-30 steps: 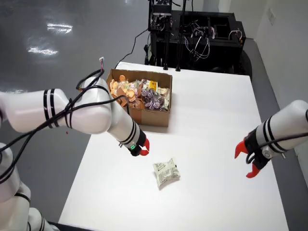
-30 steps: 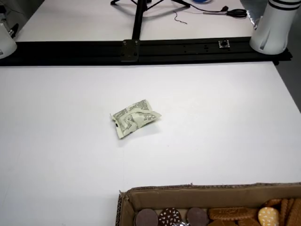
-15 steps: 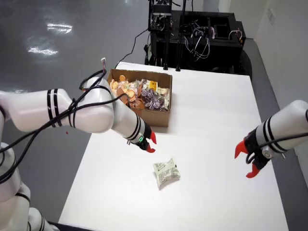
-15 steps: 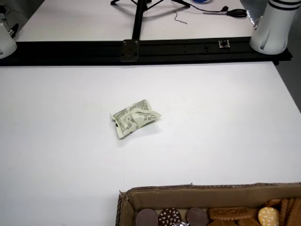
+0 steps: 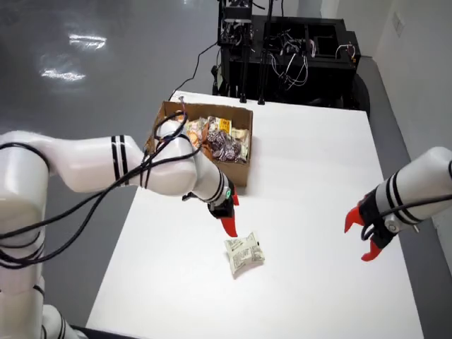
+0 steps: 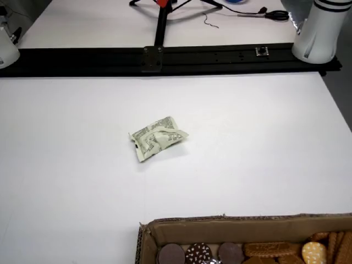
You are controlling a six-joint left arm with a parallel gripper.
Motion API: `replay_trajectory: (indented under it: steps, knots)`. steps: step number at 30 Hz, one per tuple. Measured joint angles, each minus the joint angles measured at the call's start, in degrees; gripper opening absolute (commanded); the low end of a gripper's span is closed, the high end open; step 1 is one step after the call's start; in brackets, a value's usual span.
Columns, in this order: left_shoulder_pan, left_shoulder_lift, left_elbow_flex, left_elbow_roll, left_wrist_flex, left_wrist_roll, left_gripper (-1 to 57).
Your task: Grasp a snack and put it in the bin.
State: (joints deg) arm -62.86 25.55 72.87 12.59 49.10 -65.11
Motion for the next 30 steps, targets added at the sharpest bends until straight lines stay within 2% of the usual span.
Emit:
replay_trajectory:
  steps: [6, 11, 25, 30]
  knots:
    - [1.3, 6.9, -5.08, 0.17, 0.04, -6.57, 47.0]
    - [2.46, 11.35, -7.78, 0.49, 0.13, -10.62, 50.9]
    - [4.03, 18.94, -10.69, 3.25, 0.5, -17.11, 53.1]
    - [3.61, 22.63, -13.59, 3.9, 2.05, -19.28, 53.3]
